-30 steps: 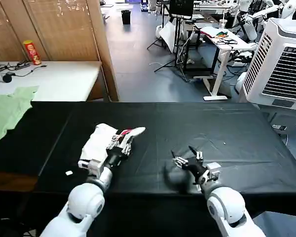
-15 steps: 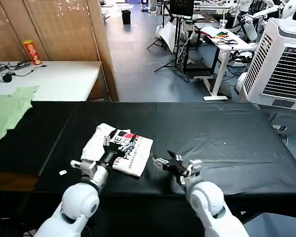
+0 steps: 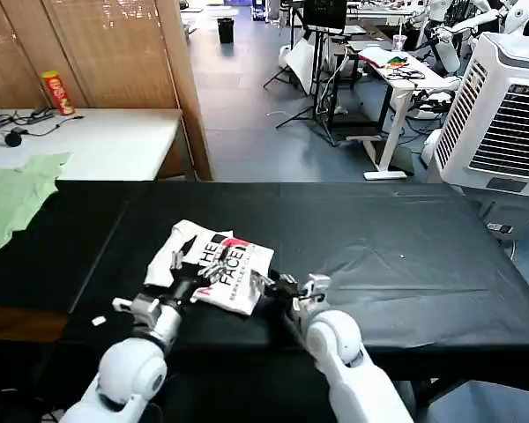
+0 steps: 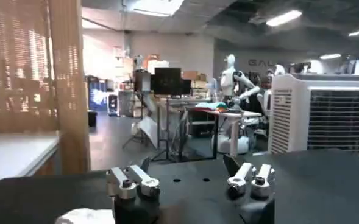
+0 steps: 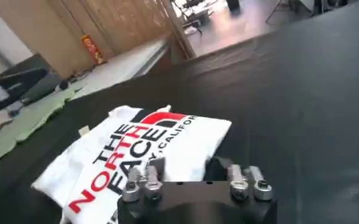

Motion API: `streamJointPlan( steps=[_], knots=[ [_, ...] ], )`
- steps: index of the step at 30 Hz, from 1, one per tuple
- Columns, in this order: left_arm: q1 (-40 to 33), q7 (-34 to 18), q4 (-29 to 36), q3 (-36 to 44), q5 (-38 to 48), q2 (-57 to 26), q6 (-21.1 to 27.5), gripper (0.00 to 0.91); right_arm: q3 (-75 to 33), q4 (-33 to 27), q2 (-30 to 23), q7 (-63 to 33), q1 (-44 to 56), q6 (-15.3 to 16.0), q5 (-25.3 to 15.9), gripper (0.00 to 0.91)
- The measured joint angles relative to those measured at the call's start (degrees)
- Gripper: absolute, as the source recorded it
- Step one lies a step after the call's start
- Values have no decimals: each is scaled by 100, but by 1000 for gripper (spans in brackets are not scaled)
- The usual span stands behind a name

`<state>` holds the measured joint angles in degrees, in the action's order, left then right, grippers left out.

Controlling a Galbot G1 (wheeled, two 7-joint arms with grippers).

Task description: Fold and organize the clothes.

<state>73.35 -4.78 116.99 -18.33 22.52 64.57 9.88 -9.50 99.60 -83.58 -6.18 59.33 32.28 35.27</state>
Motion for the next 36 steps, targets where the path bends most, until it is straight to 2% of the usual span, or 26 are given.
streamJointPlan(
  steps=[5,11,12,16,19,23,27,33,36],
  knots=[
    [119,-1,17,-85,1,-31,-33,878,-111,-137,52,22,-134,-14,51,10],
    [209,-1,-38,-172,2,-39,-109,878,-345,-350,410,207,-417,-71,124,0],
    [231,1,-46,-187,-2,-40,-122,878,-391,-361,486,271,-468,-53,122,878],
    [314,-19,-100,-257,-3,-48,-166,878,-473,-268,821,499,-498,21,7,878],
    [378,-89,-168,-304,-40,-81,-390,878,-467,31,1071,592,-330,-182,-345,878],
    [495,-196,-181,-378,32,-141,-409,878,-535,497,1295,450,112,-574,-966,878],
    [673,-390,-41,-396,101,-230,-362,878,-634,984,1448,193,737,-1277,-1643,878],
    [1117,-702,382,-515,243,-408,-380,878,-863,1525,1483,-99,1962,-2490,-2620,878],
    [1409,-780,587,-593,222,-485,-427,878,-1033,1747,1488,-239,2628,-3006,-2850,878]
  ],
)
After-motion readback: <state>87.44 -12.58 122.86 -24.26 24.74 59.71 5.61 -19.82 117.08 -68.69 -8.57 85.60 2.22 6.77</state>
